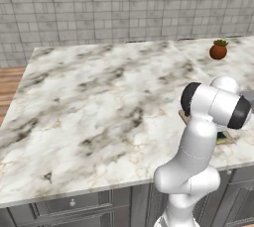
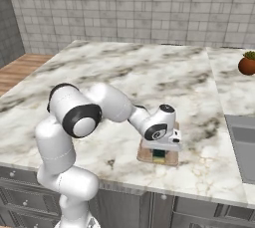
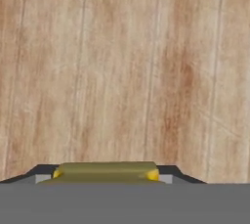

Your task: Pick up the sponge from the counter and clean the cutting board by briefly scrubbing or pressing down on the cutting board. Once finished, release the sponge.

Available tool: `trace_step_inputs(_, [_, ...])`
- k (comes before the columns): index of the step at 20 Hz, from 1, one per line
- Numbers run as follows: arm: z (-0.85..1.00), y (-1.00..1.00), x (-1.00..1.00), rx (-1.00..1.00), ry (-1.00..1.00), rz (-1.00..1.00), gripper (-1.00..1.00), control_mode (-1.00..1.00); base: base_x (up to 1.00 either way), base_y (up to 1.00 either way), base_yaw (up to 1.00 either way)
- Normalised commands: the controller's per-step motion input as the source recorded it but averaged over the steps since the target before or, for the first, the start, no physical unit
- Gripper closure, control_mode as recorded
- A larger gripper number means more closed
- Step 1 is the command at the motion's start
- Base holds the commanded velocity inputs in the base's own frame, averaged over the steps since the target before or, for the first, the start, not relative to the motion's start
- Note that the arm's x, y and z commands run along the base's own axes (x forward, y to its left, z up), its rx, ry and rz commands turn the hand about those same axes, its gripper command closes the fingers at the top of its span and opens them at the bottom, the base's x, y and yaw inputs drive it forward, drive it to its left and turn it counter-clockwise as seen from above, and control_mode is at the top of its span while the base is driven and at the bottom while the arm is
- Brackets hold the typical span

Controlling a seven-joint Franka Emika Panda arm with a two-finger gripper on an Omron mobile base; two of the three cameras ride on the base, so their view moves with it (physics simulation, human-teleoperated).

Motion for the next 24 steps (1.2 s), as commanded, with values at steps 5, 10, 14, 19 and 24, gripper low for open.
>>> trace_step_inputs(5, [0.12, 0.48, -0.14, 0.0, 0.02, -0.07, 1.0, -1.0, 0.0, 0.0, 0.0])
trace_step_inputs(10, [0.13, 0.89, -0.07, 0.0, 0.04, -0.08, 1.0, -1.0, 0.0, 0.0, 0.0])
trace_step_inputs(14, [0.0, 0.92, -0.03, 0.0, 0.0, 0.0, 1.0, -1.0, 0.0, 0.0, 0.0])
trace_step_inputs(19, [0.0, 0.83, 0.04, 0.0, 0.0, 0.0, 1.0, -1.0, 0.0, 0.0, 0.0])
trace_step_inputs(24, [-0.02, 0.52, 0.25, 0.0, 0.0, 0.0, 1.0, -1.0, 0.0, 0.0, 0.0])
